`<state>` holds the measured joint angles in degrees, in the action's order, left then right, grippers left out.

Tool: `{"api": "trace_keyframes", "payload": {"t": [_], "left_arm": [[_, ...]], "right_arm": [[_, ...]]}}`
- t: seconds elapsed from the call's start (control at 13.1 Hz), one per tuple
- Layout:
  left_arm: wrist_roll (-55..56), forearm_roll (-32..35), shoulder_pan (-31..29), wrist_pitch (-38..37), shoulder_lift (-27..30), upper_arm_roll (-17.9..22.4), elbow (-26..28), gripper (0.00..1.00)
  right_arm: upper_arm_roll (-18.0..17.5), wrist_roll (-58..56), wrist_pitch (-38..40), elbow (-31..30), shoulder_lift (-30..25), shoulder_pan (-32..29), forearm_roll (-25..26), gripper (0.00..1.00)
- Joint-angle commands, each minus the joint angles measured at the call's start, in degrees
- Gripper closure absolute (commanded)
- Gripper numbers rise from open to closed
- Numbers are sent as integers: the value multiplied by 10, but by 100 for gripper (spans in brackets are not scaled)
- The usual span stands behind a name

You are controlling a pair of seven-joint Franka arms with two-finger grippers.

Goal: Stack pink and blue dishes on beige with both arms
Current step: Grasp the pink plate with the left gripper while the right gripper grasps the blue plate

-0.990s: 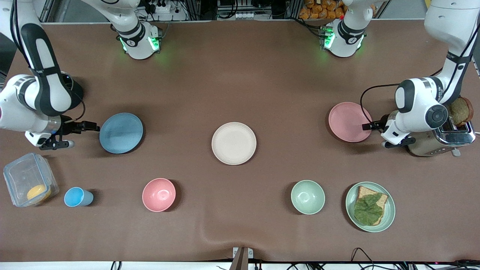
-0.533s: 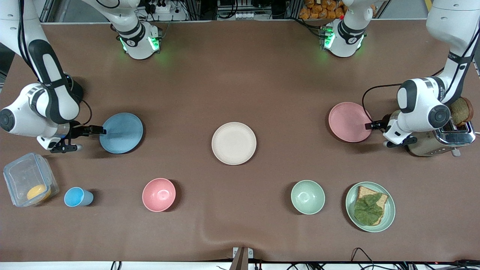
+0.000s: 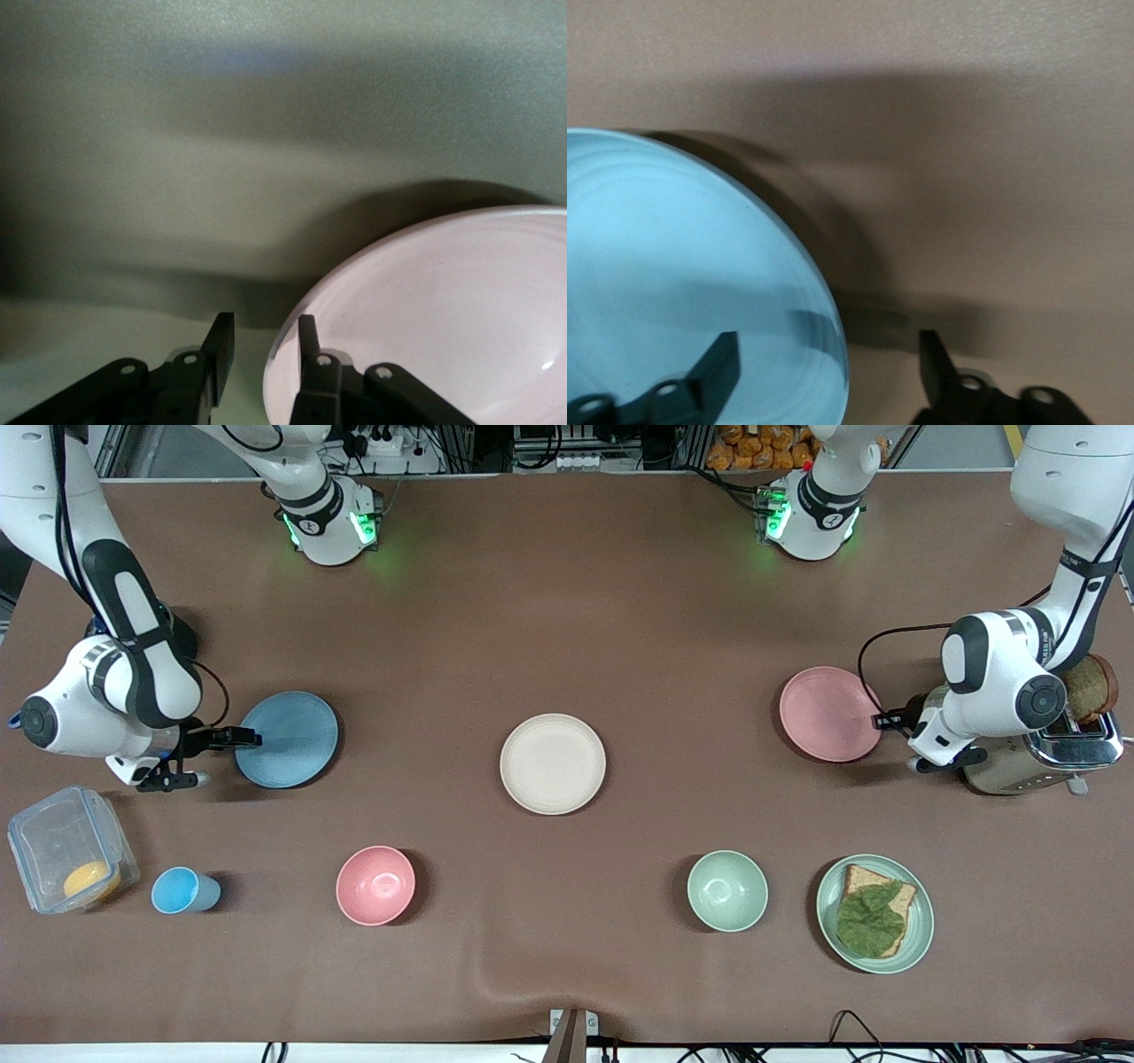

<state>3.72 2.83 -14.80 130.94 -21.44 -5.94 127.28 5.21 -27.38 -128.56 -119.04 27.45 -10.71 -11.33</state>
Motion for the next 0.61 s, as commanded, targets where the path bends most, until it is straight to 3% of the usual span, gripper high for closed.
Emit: {"api": "trace_keyframes", "payload": {"t": [0.0,0.08,0.38,0.53], "left_arm": [[-8,-15,-9,5,2,-11,-1,100],[-17,-16,-9,6,1,-11,-2,100],[-23,-42,-6,-14,14,-21,-19,100],[-33,-42,-7,-90,20,-36,-66,100]], "right_arm": [[-6,-28,5,17,20,-4,-15,75],[-6,-30,8,19,21,-3,-18,97],[-6,-29,54,48,29,0,-39,100],[-6,-27,92,72,30,-1,-39,100]]}}
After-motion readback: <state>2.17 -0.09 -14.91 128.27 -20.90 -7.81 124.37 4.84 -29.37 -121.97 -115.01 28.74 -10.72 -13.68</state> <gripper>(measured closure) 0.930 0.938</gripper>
